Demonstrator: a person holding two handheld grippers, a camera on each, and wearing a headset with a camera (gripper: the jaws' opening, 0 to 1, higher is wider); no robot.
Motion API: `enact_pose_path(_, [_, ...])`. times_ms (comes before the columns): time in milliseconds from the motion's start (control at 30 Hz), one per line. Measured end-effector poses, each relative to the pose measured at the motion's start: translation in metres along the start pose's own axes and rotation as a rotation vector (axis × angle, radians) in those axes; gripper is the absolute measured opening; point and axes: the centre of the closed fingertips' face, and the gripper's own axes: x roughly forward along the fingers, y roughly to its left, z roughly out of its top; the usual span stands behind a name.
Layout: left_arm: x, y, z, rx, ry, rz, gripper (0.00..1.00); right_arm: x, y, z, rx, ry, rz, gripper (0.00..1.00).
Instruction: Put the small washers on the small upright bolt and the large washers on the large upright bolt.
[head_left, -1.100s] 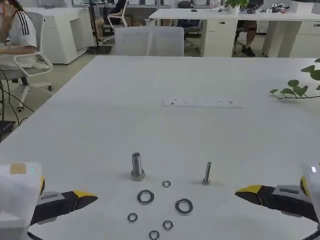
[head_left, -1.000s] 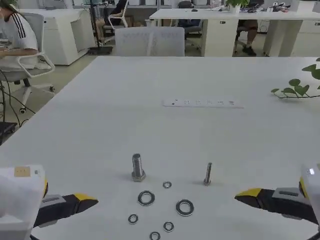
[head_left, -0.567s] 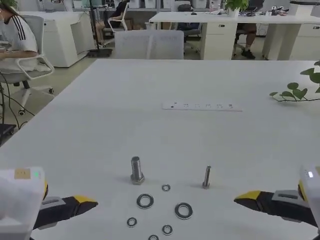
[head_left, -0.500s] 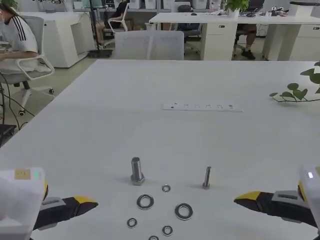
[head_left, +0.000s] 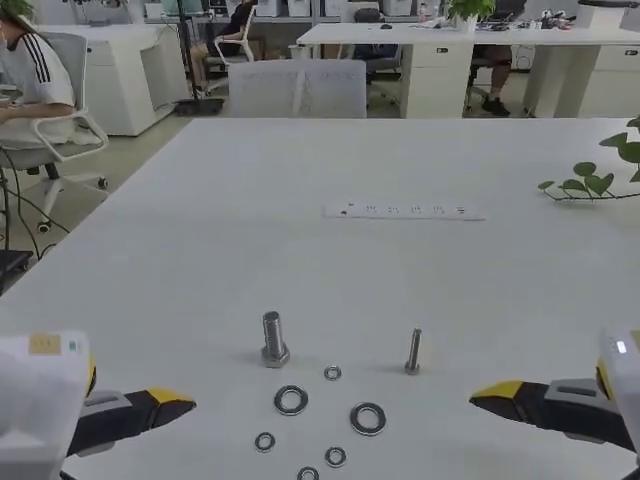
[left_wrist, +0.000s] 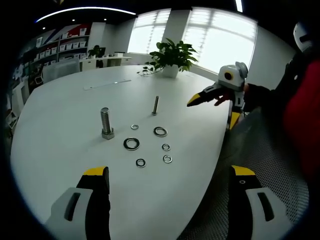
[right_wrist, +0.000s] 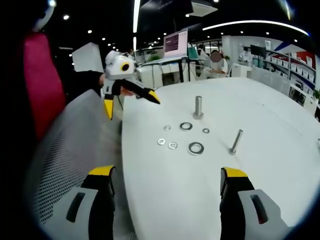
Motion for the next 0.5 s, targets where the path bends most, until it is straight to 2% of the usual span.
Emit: enact_pose_path(500, [0.0003,0.0007,0.0003,-0.008,-0.005,0.008,1.00,0.0019,-0.0005,-0.0030,0.003,0.004,0.011,0.87])
